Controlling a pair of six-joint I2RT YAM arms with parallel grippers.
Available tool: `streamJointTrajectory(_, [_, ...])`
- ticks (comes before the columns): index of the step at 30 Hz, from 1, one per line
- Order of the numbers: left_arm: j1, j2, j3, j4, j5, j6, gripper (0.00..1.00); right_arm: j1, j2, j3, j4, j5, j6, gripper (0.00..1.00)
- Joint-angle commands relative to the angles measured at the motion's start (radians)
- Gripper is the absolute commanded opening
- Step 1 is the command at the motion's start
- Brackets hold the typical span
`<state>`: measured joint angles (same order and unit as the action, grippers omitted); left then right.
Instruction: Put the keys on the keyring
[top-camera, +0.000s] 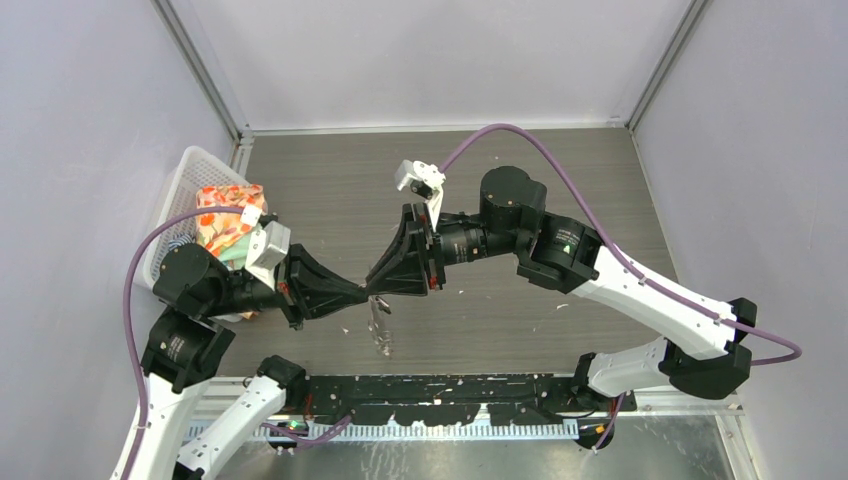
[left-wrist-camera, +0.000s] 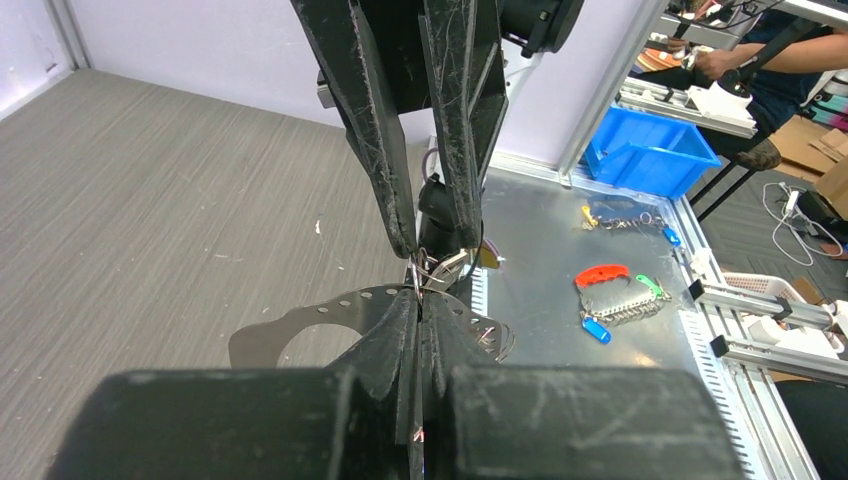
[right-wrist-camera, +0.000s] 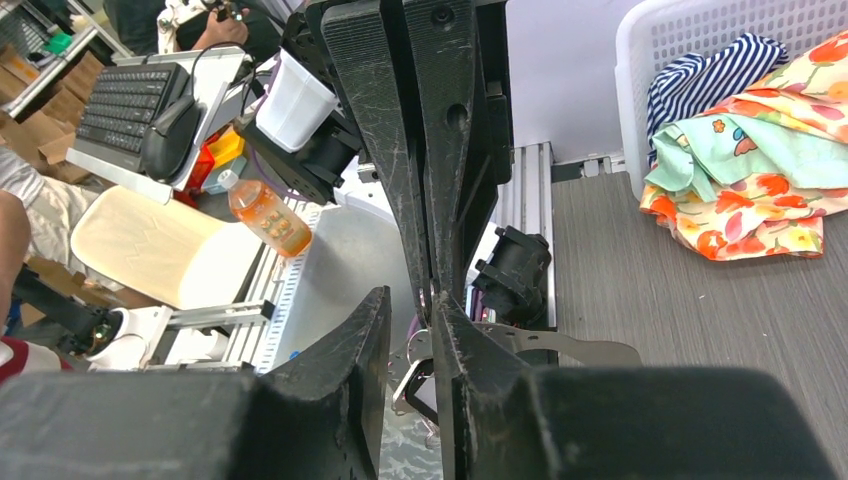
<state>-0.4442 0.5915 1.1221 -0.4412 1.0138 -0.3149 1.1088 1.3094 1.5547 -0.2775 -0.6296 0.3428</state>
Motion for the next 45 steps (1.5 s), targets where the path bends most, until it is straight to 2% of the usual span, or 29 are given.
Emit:
streamJointTrajectory(1, [-0.002, 0.007, 0.038, 0.085, -0.006, -0.021, 0.00, 0.002, -0.002, -0.008, -0.004, 0.016, -0.008, 0.28])
streamJointTrajectory(3, [-0.002, 0.007, 0.038, 0.087, -0.006, -0.021, 0.00, 0.002, -0.003, -0.010, -0.005, 0.020, -0.008, 0.30])
streamJointTrajectory(5, [-0.002, 0.008, 0.039, 0.087, -0.006, -0.018, 0.00, 0.003, -0.005, -0.014, -0.012, 0.038, -0.010, 0.38])
streamJointTrajectory(10, [-0.002, 0.009, 0.042, 0.082, -0.005, -0.007, 0.00, 0.002, -0.015, -0.026, -0.011, 0.081, -0.011, 0.38])
streamJointTrajectory(16, [-0.002, 0.011, 0.042, 0.077, -0.009, -0.003, 0.00, 0.003, -0.032, -0.042, 0.024, 0.093, 0.000, 0.23])
streamJointTrajectory(22, [-0.002, 0.011, 0.039, 0.068, -0.012, 0.004, 0.00, 0.003, -0.045, -0.056, 0.056, 0.101, 0.022, 0.25])
streamJointTrajectory(25, [-0.002, 0.013, 0.041, 0.070, -0.013, 0.005, 0.00, 0.003, -0.049, -0.060, 0.065, 0.103, 0.024, 0.22])
streamJointTrajectory(27, [-0.001, 0.013, 0.041, 0.066, -0.014, 0.006, 0.00, 0.003, -0.051, -0.063, 0.072, 0.101, 0.029, 0.15])
streamJointTrajectory(29, [-0.002, 0.012, 0.038, 0.057, -0.014, 0.015, 0.00, 0.002, -0.050, -0.063, 0.075, 0.095, 0.029, 0.02])
streamJointTrajectory(32, [-0.002, 0.015, 0.046, -0.003, -0.024, 0.062, 0.00, 0.002, -0.043, -0.044, 0.037, 0.091, 0.017, 0.01])
streamJointTrajectory(33, [-0.002, 0.020, 0.055, -0.039, -0.032, 0.089, 0.02, 0.002, -0.038, -0.031, 0.008, 0.092, 0.001, 0.01])
streamJointTrajectory(40, [-0.002, 0.096, 0.163, -0.357, -0.040, 0.323, 0.38, 0.002, 0.027, 0.147, -0.342, 0.109, -0.158, 0.01])
streamJointTrajectory(45, [-0.002, 0.126, 0.181, -0.384, -0.022, 0.391, 0.42, 0.005, 0.093, 0.259, -0.524, 0.092, -0.223, 0.01])
